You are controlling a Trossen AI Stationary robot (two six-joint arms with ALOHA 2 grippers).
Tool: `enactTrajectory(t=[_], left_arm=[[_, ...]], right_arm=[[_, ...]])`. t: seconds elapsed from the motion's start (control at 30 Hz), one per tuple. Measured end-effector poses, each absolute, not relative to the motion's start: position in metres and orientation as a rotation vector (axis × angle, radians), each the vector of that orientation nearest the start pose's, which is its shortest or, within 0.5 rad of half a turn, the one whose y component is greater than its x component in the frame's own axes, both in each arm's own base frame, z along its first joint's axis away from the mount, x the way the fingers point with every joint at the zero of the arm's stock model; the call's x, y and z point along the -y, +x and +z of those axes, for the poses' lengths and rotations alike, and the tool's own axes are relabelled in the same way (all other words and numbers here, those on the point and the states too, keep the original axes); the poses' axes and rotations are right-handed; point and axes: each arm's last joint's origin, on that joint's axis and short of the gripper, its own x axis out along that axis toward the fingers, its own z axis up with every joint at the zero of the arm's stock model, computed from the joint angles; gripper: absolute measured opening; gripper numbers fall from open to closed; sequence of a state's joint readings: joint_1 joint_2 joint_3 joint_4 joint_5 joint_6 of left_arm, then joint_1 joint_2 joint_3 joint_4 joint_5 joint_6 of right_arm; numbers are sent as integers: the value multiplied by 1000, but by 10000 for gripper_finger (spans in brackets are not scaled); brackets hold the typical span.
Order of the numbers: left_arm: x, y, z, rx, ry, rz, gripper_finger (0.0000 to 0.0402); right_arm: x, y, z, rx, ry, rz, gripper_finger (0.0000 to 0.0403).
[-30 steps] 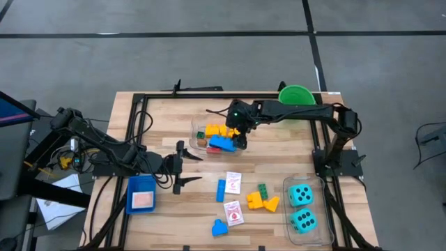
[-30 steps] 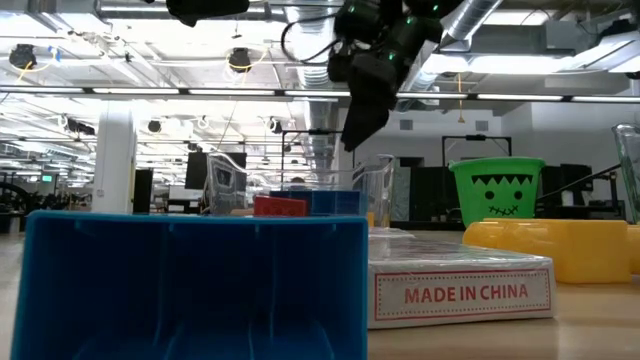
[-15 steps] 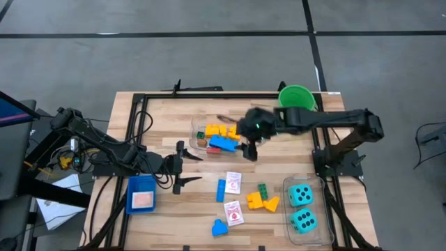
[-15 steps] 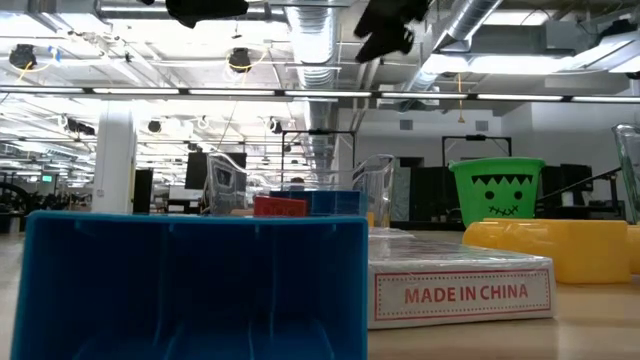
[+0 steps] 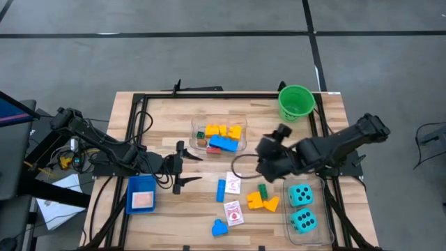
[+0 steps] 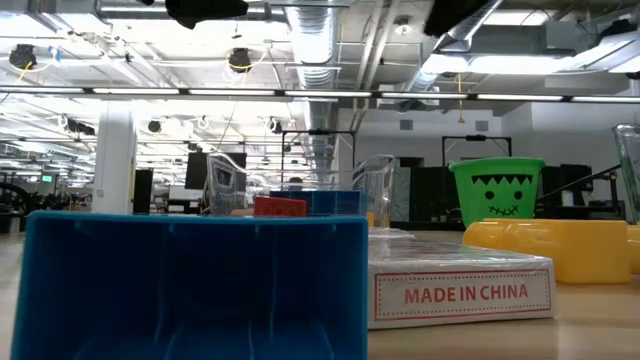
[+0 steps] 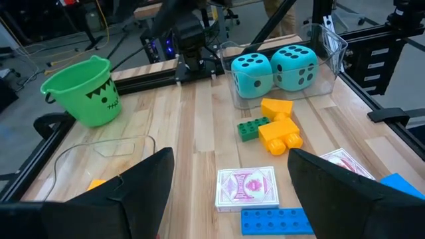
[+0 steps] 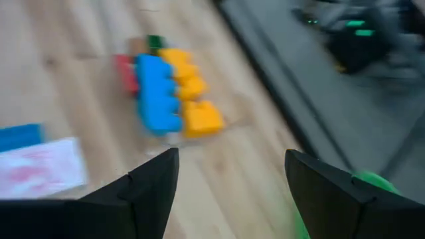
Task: Pick & Place Toys
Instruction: Put the green game piece into the top transparent bin
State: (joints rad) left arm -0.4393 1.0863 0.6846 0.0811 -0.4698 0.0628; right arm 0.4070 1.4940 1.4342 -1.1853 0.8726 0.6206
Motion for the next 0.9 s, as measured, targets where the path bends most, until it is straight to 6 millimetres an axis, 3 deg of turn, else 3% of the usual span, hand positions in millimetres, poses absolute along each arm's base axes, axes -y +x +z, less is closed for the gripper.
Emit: enactTrajectory(t=[0.23, 0.43, 0.57, 0.7, 0.9], left_arm=[[85, 219, 267, -290, 200, 36, 290], [77, 221, 261, -284, 191, 68, 290], [71, 222, 255, -271, 180, 95, 290], [65, 224, 253, -272, 176, 120, 290], [61, 225, 253, -274, 173, 140, 290]], right_arm=[[-104, 237, 324, -752, -197, -822, 265], [-100, 224, 287, -776, -212, -888, 265], [-91, 217, 272, -771, -170, -944, 265], [-88, 219, 269, -718, -61, -922, 265], [-83, 242, 256, -778, 104, -723, 265]])
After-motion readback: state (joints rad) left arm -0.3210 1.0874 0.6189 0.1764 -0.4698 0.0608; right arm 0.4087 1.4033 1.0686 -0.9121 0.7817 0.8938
